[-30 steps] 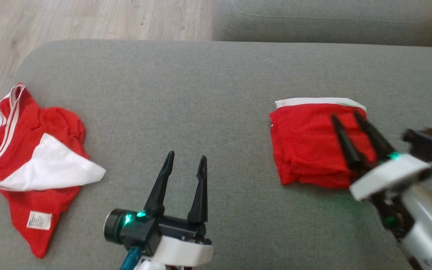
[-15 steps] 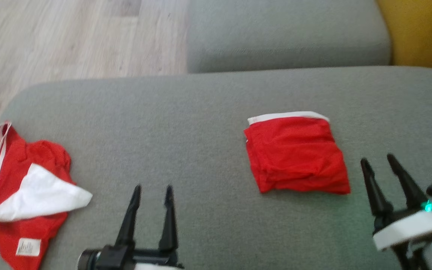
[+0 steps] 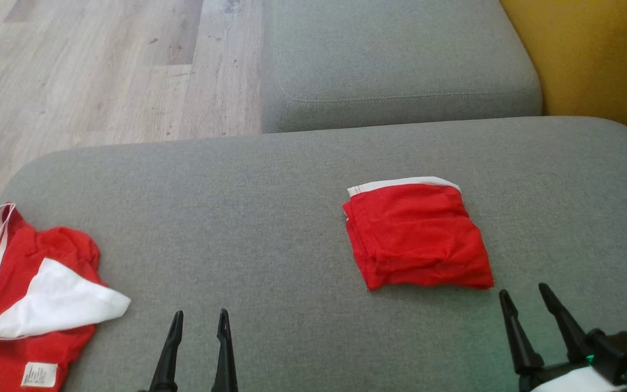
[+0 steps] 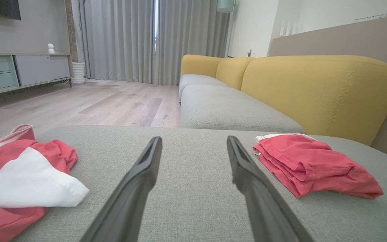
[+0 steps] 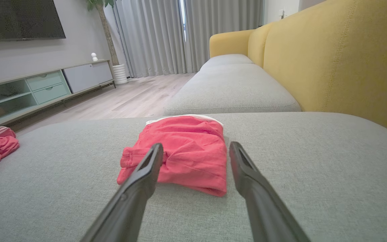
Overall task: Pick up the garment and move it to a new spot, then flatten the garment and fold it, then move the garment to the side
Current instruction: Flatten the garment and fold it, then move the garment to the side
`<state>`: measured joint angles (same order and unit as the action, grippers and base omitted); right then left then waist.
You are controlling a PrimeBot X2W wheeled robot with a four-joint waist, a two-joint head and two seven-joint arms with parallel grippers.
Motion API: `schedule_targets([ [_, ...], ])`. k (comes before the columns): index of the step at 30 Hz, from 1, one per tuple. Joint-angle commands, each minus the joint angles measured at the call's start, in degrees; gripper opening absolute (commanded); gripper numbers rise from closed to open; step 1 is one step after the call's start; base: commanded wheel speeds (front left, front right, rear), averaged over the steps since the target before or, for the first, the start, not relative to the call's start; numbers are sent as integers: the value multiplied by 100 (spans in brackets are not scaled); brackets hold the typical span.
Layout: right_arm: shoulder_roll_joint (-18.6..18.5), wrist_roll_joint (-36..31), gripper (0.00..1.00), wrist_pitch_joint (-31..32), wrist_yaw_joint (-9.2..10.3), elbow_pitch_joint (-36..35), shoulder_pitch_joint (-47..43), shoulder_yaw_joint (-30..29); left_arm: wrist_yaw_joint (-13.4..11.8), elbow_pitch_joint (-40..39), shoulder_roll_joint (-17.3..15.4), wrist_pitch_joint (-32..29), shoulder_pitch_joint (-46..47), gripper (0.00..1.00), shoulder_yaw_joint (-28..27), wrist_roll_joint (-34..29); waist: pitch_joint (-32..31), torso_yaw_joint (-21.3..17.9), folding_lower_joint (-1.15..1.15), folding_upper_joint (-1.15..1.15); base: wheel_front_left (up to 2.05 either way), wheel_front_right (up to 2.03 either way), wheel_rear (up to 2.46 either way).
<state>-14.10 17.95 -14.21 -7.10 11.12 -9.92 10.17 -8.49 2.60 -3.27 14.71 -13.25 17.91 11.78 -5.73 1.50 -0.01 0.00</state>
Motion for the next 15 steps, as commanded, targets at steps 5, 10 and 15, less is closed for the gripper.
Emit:
schedule_targets([
  [5,24,-102,100,-78,-39,-213,148,10,21,-146,38,29,177,100,-193,15,-36,-36,1,0,0,0,0],
  [10,25,-88,100,-78,-39,-220,145,-43,9,-131,38,29,173,100,-146,52,-52,-32,1,0,0,0,0],
  [15,26,-91,100,-78,-39,-216,146,-55,-17,-129,39,29,149,100,-107,115,-75,-40,1,0,0,0,0],
])
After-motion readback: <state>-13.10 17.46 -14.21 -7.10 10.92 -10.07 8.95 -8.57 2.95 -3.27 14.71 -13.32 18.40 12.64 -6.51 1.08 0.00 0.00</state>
